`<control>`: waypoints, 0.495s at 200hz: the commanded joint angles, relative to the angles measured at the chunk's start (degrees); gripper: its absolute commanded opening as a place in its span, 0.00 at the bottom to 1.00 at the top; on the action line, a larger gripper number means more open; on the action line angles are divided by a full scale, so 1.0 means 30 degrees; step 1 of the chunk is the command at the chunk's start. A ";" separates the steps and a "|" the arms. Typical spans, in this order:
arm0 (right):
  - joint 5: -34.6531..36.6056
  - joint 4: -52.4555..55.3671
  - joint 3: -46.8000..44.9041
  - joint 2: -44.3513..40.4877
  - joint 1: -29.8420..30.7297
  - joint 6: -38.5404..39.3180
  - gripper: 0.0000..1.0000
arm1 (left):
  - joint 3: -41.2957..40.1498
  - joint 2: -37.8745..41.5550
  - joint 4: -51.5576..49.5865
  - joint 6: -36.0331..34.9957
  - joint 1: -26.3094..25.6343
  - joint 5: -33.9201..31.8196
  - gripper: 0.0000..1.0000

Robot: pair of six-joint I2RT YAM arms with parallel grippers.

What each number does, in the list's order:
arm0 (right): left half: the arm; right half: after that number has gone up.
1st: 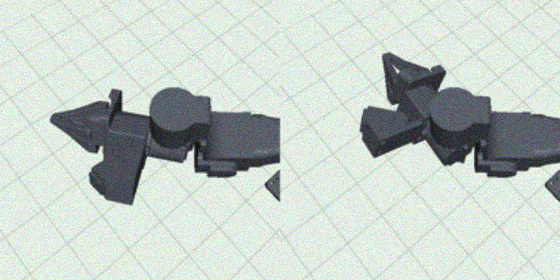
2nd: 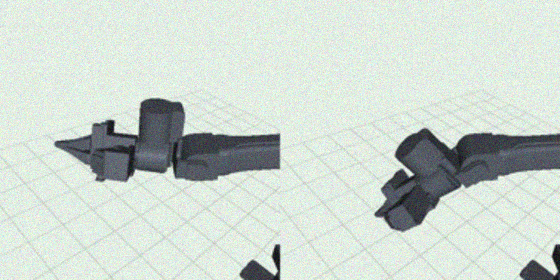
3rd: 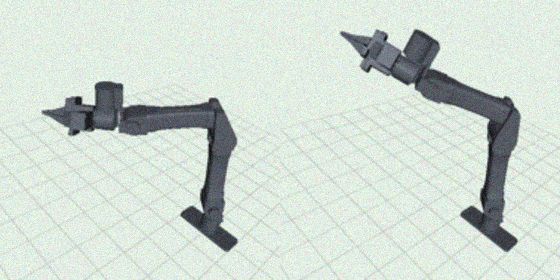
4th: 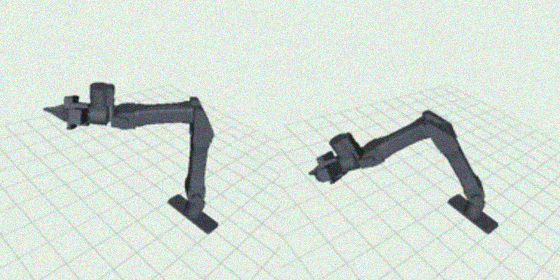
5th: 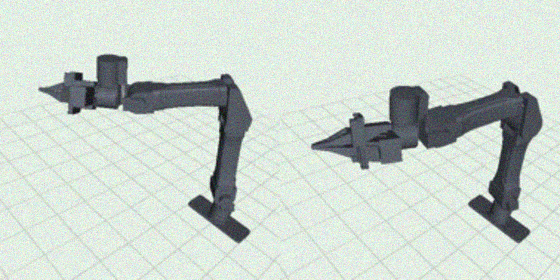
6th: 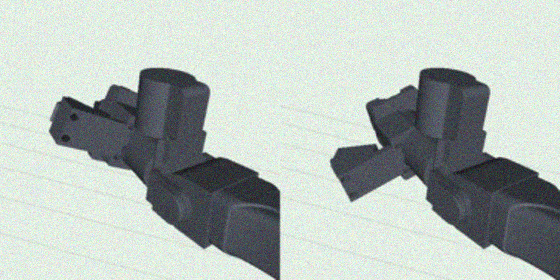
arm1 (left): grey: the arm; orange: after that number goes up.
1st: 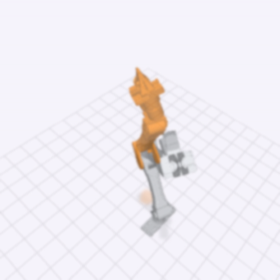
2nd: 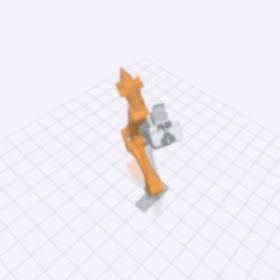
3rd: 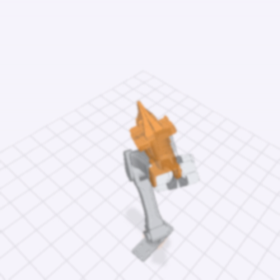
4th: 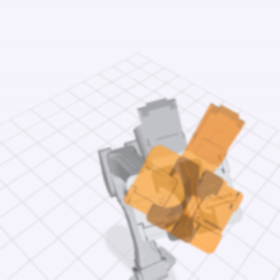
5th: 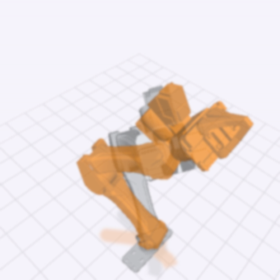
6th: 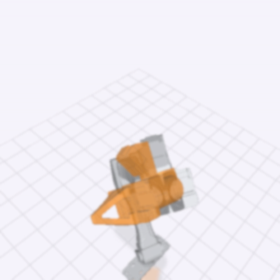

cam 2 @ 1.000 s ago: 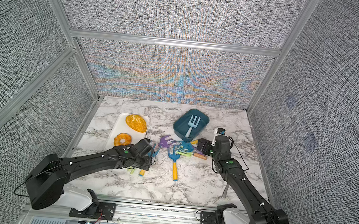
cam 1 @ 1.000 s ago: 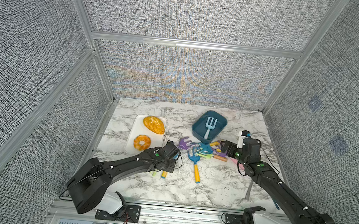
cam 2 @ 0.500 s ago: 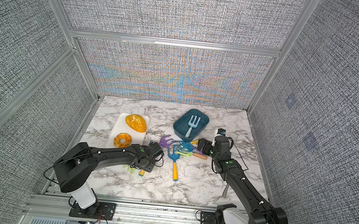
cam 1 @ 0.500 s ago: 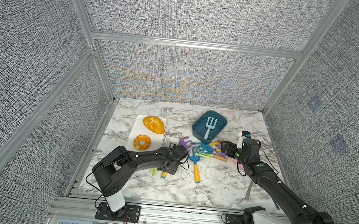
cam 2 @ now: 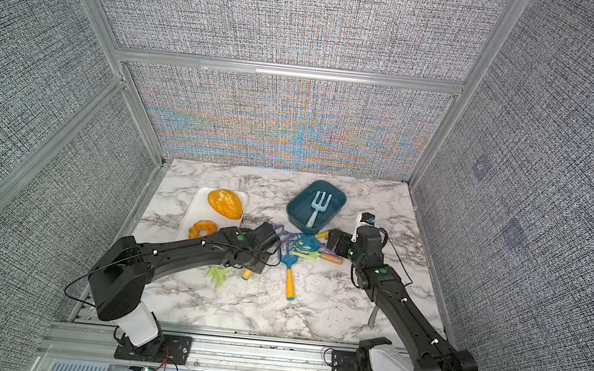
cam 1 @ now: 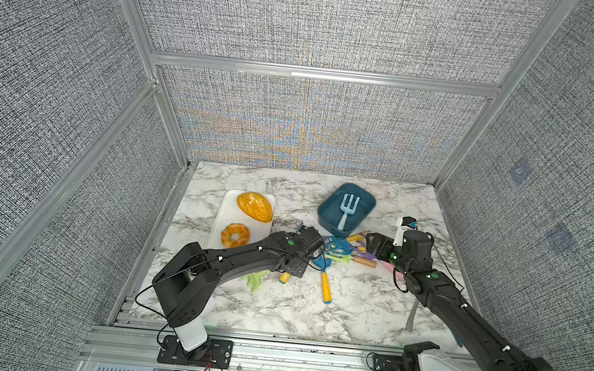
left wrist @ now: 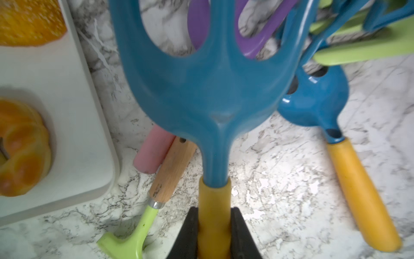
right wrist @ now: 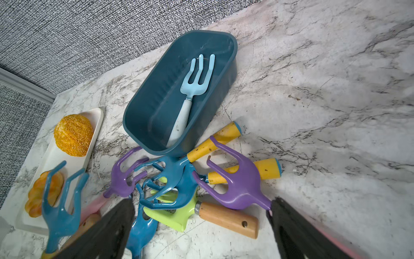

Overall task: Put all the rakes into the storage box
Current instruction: Pick up the rake at the center of the board, then place the rake in the storage box.

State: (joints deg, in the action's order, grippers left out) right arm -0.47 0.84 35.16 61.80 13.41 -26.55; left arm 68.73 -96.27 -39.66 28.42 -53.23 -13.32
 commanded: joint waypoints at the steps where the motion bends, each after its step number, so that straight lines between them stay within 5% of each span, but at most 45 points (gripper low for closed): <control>1: 0.0352 -0.0167 -0.0027 -0.0099 -0.0046 -0.0201 0.99 | 0.1066 0.0375 -0.0911 -0.0772 -0.0010 -0.0037 0.00; 44: 0.0714 -0.0192 -0.0185 -0.0123 -0.0134 -0.0380 0.99 | 0.5352 -0.1305 -0.1878 -0.2517 0.0043 -0.0938 0.00; 99: 0.1343 -0.0222 -0.0391 -0.0126 -0.0163 -0.0439 0.99 | 1.4101 -0.7179 -0.2810 -0.5013 0.0368 -0.0510 0.00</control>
State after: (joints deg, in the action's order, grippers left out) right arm 2.33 0.82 34.11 61.54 12.93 -27.33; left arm 102.06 -111.57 -46.44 18.20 -52.64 -15.35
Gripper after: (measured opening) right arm 0.992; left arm 0.243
